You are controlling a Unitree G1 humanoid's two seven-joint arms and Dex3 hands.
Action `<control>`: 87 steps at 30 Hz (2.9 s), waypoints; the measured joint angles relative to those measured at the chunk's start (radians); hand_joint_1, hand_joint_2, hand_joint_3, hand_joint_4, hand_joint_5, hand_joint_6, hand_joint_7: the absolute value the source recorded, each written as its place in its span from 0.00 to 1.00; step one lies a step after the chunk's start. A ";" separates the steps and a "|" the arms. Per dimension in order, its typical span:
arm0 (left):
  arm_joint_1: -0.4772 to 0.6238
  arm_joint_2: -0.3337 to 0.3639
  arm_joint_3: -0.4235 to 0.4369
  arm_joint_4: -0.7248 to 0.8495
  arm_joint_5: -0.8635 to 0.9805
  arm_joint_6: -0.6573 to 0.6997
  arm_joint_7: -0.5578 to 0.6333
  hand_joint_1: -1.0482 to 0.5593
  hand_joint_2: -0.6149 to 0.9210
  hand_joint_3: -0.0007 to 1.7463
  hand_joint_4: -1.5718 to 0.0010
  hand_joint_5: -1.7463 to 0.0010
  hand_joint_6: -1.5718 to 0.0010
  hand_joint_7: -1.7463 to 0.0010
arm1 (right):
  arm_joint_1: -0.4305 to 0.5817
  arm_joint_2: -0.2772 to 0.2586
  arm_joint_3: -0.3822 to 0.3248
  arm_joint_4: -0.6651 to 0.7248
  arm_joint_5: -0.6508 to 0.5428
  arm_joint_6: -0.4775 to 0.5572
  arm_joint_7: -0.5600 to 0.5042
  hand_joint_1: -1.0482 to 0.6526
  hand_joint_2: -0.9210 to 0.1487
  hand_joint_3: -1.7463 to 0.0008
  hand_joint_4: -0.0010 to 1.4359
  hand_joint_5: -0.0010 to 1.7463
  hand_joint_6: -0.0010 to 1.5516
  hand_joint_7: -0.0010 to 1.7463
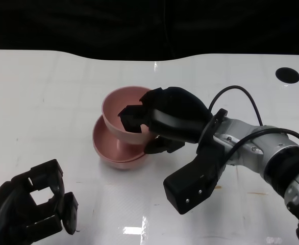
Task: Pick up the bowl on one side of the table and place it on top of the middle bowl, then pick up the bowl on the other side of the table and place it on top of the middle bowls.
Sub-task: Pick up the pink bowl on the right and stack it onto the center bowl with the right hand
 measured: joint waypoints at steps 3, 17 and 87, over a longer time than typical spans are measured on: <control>0.000 -0.001 0.000 -0.001 0.001 0.000 0.001 0.81 1.00 0.80 0.34 0.00 0.45 0.00 | -0.008 0.003 0.005 0.019 0.000 0.001 -0.003 0.43 0.02 0.83 0.59 1.00 0.37 1.00; 0.001 -0.007 -0.004 -0.003 0.007 -0.001 0.005 0.81 1.00 0.79 0.33 0.00 0.45 0.00 | -0.013 0.024 0.046 0.048 -0.017 0.013 -0.020 0.44 0.00 0.86 0.60 1.00 0.37 1.00; 0.007 -0.022 -0.018 -0.003 0.032 -0.020 0.000 0.82 0.99 0.79 0.33 0.00 0.44 0.00 | -0.061 0.137 0.099 0.195 -0.013 0.177 0.215 0.03 0.00 0.67 0.00 0.00 0.00 0.00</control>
